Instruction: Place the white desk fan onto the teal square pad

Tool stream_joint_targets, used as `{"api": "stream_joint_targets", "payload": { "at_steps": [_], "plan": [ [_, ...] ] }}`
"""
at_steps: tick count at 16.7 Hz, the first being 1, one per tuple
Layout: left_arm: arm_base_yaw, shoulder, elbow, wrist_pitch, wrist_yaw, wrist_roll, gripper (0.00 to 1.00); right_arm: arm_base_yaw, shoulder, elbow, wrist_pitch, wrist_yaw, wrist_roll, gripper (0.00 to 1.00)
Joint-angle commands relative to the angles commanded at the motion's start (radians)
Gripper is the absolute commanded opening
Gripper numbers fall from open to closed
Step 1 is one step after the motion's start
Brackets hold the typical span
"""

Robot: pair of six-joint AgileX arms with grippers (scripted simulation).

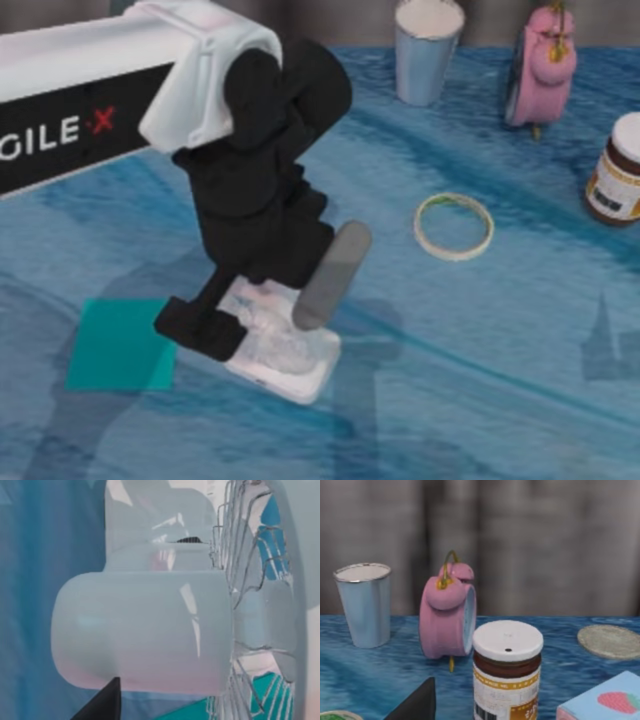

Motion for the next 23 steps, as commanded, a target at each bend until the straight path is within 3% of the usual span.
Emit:
{"api": "stream_joint_targets", "payload": {
  "at_steps": [11,23],
  "plan": [
    [0.000,0.000,0.000,0.000,0.000,0.000,0.02,0.000,0.000,0.000,0.000,0.000,0.000,1.00],
    [0.004,-0.008,0.035,-0.039,0.001,0.000,0.00,0.000,0.000,0.000,0.000,0.000,0.000,1.00]
  ]
}}
